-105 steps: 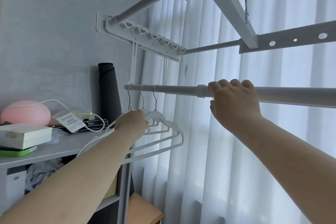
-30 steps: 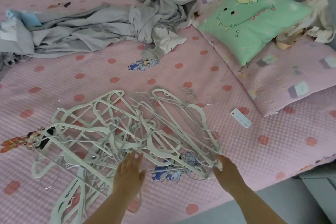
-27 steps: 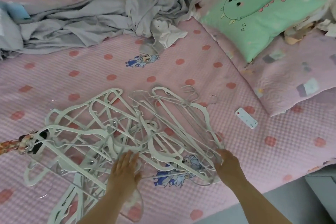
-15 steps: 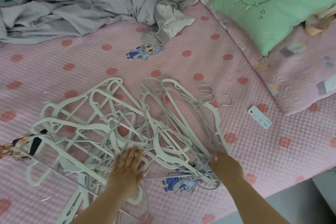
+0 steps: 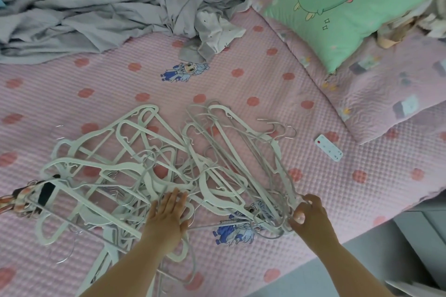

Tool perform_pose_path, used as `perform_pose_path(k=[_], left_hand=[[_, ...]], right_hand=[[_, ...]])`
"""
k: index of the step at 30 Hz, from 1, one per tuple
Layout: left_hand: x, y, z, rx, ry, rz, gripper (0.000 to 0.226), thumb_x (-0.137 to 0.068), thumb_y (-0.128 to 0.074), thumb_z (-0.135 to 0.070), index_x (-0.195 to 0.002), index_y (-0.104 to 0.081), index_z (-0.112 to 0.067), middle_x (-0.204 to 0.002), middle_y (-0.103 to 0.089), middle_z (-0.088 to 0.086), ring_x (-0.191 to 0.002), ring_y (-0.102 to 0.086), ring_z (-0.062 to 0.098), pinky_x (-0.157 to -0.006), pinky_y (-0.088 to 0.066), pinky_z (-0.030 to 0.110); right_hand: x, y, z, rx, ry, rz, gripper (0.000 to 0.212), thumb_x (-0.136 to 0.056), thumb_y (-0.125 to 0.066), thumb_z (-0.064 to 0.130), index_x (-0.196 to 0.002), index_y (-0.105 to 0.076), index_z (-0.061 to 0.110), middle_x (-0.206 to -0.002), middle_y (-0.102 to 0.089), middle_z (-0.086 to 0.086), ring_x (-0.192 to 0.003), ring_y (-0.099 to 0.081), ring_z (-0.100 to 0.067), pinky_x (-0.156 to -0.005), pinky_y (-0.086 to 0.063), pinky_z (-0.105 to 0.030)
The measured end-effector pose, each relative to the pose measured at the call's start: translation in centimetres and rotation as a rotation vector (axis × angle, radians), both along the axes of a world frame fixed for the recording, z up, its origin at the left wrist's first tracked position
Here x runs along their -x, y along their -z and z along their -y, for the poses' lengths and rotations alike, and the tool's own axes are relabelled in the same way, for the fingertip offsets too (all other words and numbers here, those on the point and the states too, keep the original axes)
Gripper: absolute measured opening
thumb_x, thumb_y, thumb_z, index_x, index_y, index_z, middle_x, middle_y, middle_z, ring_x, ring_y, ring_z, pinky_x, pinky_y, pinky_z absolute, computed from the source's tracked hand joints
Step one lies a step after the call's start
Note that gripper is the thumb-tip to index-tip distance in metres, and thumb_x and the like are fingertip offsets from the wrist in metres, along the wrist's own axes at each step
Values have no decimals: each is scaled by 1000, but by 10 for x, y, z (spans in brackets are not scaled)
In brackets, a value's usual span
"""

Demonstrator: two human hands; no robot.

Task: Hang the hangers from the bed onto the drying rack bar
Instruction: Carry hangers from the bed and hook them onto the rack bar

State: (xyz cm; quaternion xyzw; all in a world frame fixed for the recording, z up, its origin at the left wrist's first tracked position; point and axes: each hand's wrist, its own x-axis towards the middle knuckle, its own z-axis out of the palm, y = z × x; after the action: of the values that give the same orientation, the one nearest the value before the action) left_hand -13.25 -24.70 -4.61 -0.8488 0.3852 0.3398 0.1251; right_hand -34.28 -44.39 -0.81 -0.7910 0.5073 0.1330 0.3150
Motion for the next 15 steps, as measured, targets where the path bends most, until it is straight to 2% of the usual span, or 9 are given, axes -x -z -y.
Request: perform_pose_path(k=[1,3,5,6,7,9,11,13,15], left_hand=[[0,-1,1,-1,-1,-1,62,-100,-17,-38,-144,20,-16,-154,22,2,-143,17,19,-115,10,36],[0,-2,2,3,-3,-4,61,-100,-19,-37,-145,18,-18,-154,20,2,-143,15,20,-116,7,36],[0,-4,3,12,-12,-14,62,-100,-21,-37,-145,17,-19,-155,18,1,-144,13,20,-116,5,36],[0,-6,3,14,-14,-21,62,-100,-22,-37,-145,16,-19,-155,17,1,-144,12,20,-117,4,36],[-2,-6,3,20,-12,-24,62,-100,-23,-36,-145,16,-19,-155,16,1,-144,11,19,-117,3,36],[-3,-9,2,26,6,-19,62,-100,-23,-35,-146,15,-19,-156,12,1,-145,8,19,-117,1,35],[-3,-13,-1,18,32,-18,61,-100,-23,-36,-146,12,-20,-157,6,1,-145,4,18,-117,-1,34],[-6,-20,-2,24,27,-22,59,-99,-25,-37,-148,6,-23,-157,0,0,-145,0,17,-117,-3,32],[-10,-28,0,65,-7,-18,55,-99,-26,-38,-148,-5,-24,-157,-5,-1,-145,-5,16,-117,-6,32]], right_hand=[[2,1,0,-6,67,52,21,-78,-69,12,-92,-55,19,-141,-25,-9,-123,-41,-29,-107,-34,-39],[2,-3,2,-131,231,132,66,-71,-74,5,-128,-41,12,-142,-20,-12,-119,-44,-32,-102,-41,-44],[-5,-11,4,-372,382,189,93,-71,-74,-1,-144,-17,12,-137,-31,-15,-114,-47,-30,-87,-49,-39],[-7,-14,5,-474,448,216,95,-73,-72,-3,-145,-13,13,-127,-43,-15,-105,-51,-27,-74,-49,-32],[-9,-16,7,-522,502,246,87,-76,-69,-3,-144,-17,11,-110,-51,-11,-92,-53,-23,-65,-44,-26],[-9,-18,13,-465,632,299,55,-82,-63,-2,-132,-41,5,-78,-51,-4,-69,-49,-19,-58,-38,-24],[-7,-23,17,-417,797,373,12,-87,-57,1,-98,-61,1,-61,-45,-5,-49,-40,-15,-45,-33,-22],[-3,-30,18,-419,897,435,19,-91,-52,5,-73,-60,5,-50,-40,-4,-32,-32,-9,-36,-26,-18],[-2,-43,20,-423,932,508,22,-91,-50,6,-71,-59,7,-37,-38,3,-24,-26,-4,-31,-22,-14]])
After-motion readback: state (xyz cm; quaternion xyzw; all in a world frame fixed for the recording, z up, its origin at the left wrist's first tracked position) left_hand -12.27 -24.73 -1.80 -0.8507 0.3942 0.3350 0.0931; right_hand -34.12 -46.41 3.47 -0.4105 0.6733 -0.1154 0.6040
